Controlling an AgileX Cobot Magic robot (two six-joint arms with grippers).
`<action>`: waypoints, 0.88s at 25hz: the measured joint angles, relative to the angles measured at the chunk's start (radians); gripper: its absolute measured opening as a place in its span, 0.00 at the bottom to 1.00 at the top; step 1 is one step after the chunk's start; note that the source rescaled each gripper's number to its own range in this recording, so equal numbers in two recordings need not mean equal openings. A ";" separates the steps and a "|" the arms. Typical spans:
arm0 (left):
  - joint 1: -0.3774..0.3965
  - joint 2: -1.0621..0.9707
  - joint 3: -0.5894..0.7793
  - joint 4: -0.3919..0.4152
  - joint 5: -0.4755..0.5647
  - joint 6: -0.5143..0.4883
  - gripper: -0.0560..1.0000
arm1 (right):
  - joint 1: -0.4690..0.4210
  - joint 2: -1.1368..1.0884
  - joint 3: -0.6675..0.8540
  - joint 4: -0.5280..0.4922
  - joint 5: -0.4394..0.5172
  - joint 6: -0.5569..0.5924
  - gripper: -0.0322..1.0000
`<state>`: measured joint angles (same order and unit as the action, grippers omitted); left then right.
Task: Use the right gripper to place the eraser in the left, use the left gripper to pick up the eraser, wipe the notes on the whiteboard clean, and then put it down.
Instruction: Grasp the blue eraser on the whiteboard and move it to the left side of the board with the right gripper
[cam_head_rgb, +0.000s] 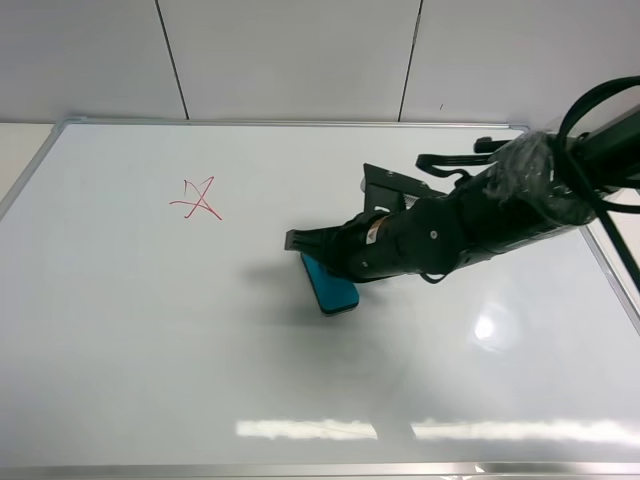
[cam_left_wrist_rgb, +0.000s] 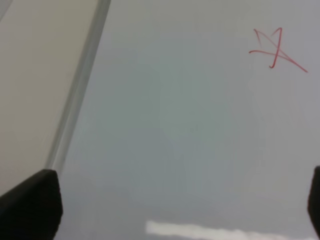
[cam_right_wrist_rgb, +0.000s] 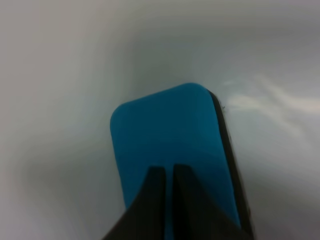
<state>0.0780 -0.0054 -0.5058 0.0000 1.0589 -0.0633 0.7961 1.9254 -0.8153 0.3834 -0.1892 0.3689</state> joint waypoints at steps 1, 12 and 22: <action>0.000 0.000 0.000 0.000 0.000 0.000 1.00 | 0.018 0.014 -0.021 0.002 -0.001 0.001 0.03; 0.000 0.000 0.000 0.000 0.000 0.000 1.00 | 0.134 0.288 -0.487 0.025 0.152 0.037 0.03; 0.000 0.000 0.000 0.000 0.000 0.000 1.00 | 0.249 0.492 -0.891 0.222 0.305 0.073 0.03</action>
<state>0.0780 -0.0054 -0.5058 0.0000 1.0589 -0.0633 1.0448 2.4174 -1.7061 0.6051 0.1155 0.4418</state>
